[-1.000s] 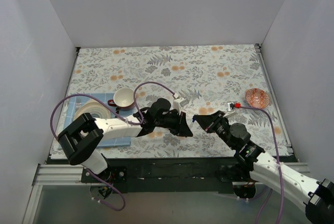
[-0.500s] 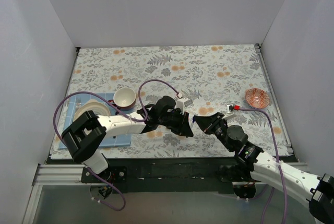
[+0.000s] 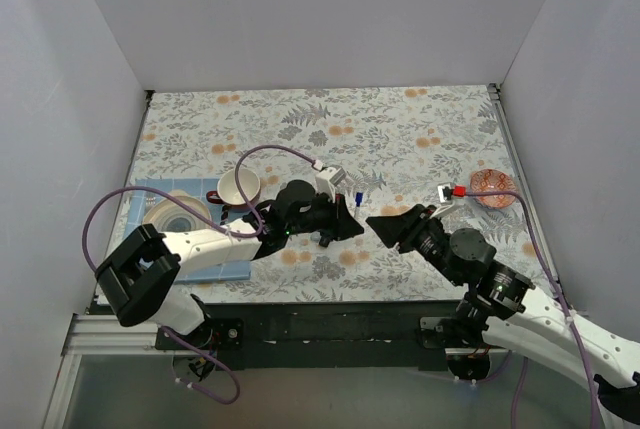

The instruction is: Insert the pens into the pen caps

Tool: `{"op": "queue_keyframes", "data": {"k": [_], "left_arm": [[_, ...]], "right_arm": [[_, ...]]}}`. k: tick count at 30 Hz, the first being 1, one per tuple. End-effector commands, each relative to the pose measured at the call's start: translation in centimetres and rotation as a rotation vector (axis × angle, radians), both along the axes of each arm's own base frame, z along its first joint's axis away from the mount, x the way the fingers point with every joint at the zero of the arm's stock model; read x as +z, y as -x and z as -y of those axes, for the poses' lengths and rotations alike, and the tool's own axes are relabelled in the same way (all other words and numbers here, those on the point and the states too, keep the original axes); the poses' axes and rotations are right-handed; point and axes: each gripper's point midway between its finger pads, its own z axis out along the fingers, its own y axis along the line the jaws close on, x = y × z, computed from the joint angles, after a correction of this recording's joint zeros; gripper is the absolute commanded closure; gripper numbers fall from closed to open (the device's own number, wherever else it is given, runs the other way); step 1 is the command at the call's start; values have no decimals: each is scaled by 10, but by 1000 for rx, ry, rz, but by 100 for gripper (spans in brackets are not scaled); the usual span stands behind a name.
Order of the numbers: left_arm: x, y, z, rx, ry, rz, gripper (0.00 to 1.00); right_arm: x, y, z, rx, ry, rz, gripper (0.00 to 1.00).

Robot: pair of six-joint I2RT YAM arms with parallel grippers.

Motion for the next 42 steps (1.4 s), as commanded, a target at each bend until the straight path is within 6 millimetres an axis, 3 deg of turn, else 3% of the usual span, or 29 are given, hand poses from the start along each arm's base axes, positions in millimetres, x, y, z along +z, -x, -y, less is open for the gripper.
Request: {"op": "queue_keyframes", "data": {"k": [1, 5, 6, 9, 10, 17, 23, 25, 30, 33, 37, 38, 39, 42], "left_arm": [[-14, -25, -11, 198, -104, 66, 100], [-36, -26, 7, 205, -201, 21, 100], [-41, -34, 7, 262, -238, 22, 100], [-66, -34, 13, 298, -327, -52, 100], [-87, -30, 7, 303, -397, -92, 100], [-136, -23, 5, 326, -580, -206, 96], [-140, -28, -4, 396, -636, -228, 77], [-136, -28, -5, 402, -655, -236, 75], [-110, -26, -5, 423, -603, -240, 64], [-78, -26, 1, 409, -526, -224, 60], [-7, -23, 12, 315, -339, -112, 48], [23, -18, 7, 284, -271, -55, 40], [42, -16, 10, 265, -202, -20, 21], [97, 2, -4, 204, -21, 77, 3]], "right_arm": [[-3, 14, 8, 45, 50, -17, 47], [7, 16, 23, 6, 36, 3, 40], [9, 16, 26, -3, 39, 8, 39], [17, 17, 38, -32, 42, 26, 38], [19, 17, 41, -38, 36, 32, 38], [21, 20, 55, -67, 28, 47, 38], [20, 23, 56, -56, 44, 46, 37], [21, 24, 58, -57, 52, 43, 37], [24, 25, 57, -47, 39, 45, 37], [24, 25, 54, -37, 49, 41, 37], [24, 26, 50, -7, 110, 56, 36], [27, 26, 52, -5, 138, 75, 36], [26, 25, 52, -9, 158, 74, 31], [40, 22, 58, -22, 206, 120, 2]]}}
